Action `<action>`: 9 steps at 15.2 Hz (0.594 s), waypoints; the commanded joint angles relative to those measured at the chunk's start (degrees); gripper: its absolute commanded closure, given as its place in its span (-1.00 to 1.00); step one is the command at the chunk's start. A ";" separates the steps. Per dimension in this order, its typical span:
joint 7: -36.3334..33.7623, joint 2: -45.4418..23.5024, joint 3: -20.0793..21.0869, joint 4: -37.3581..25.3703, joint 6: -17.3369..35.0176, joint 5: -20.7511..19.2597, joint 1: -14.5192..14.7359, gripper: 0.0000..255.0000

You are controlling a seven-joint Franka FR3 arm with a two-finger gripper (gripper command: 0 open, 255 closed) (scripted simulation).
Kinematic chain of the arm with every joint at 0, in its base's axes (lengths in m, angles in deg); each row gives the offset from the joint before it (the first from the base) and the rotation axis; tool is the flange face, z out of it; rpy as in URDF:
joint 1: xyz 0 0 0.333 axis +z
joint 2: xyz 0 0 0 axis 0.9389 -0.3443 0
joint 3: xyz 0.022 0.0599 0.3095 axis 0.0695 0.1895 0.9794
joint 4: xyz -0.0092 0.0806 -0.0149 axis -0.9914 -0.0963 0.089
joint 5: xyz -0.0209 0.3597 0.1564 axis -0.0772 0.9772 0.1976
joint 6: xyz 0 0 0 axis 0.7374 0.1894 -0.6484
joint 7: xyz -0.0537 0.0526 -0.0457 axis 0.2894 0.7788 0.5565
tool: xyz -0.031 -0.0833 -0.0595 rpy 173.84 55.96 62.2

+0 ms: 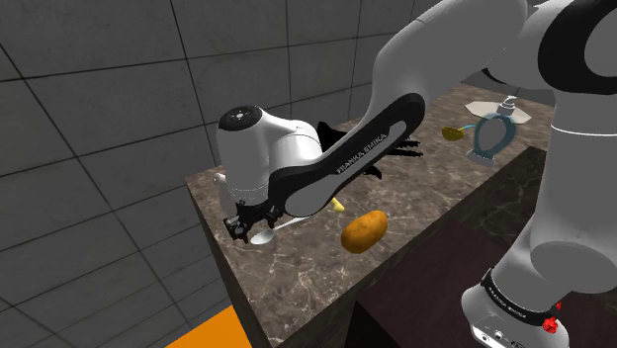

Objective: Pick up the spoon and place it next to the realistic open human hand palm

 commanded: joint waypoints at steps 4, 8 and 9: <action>1.20 1.42 0.73 -0.65 -1.64 1.56 -0.56 1.00; 2.75 3.24 1.58 -1.68 -3.88 3.54 -1.22 1.00; 3.12 3.67 1.77 -1.98 -4.45 4.02 -1.37 1.00</action>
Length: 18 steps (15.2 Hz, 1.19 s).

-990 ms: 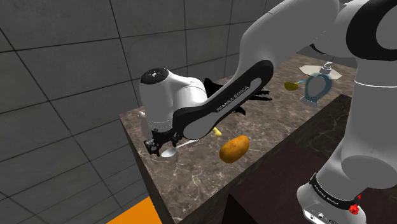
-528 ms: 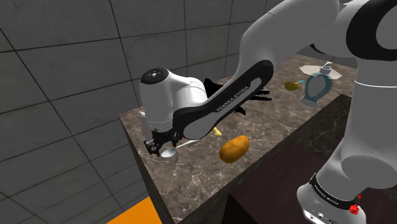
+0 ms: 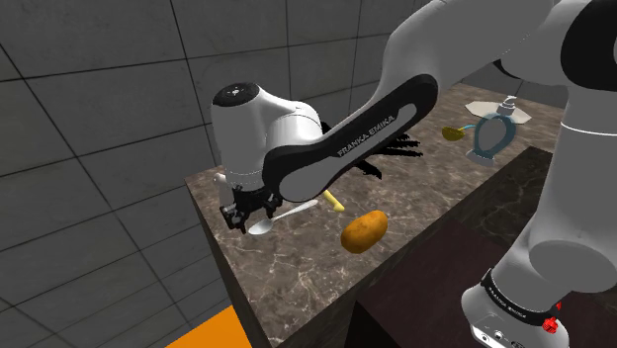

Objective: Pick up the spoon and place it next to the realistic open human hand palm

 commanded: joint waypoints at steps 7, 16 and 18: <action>2.81 3.21 1.27 -2.68 -4.77 3.52 -1.00 1.00; 5.38 5.91 2.10 -6.82 -10.58 6.49 -1.62 1.00; 5.86 6.36 2.22 -7.89 -11.93 7.00 -1.69 1.00</action>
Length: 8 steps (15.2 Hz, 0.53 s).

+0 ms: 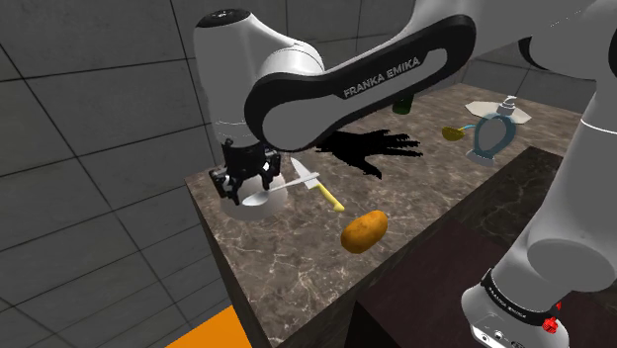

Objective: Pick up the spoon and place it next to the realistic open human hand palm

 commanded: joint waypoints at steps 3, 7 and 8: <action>0.97 0.83 0.22 -2.35 -2.86 0.96 -0.12 1.00; 7.01 7.90 -0.76 3.89 -0.81 6.43 -3.96 1.00; 9.07 10.10 -1.39 5.97 -0.08 8.15 -4.88 1.00</action>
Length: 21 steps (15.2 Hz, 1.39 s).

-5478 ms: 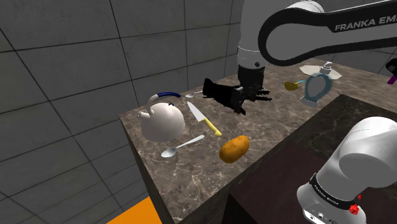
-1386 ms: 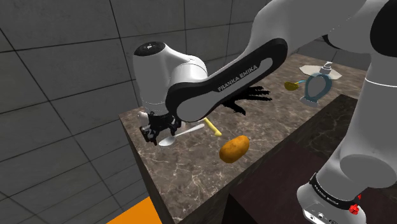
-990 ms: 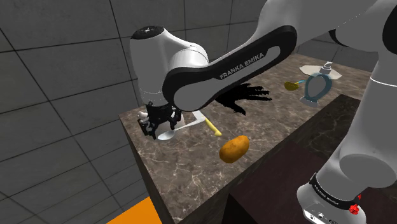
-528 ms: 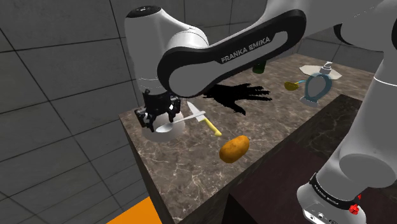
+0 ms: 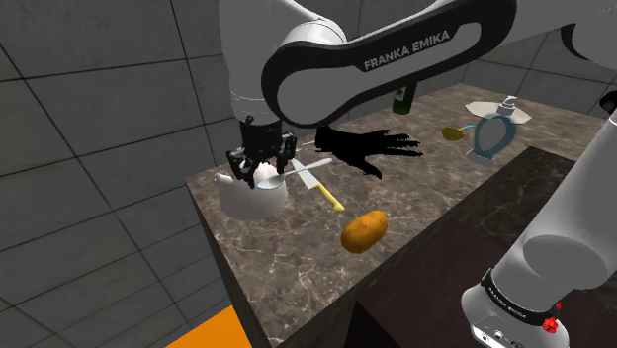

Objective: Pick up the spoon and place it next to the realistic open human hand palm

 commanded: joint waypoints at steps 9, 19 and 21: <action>19.72 18.02 -10.05 17.58 4.58 12.48 -4.35 1.00; 36.11 27.95 -22.17 28.06 5.55 14.95 -6.79 1.00; 39.17 29.14 -24.56 29.40 5.66 14.70 -7.58 1.00</action>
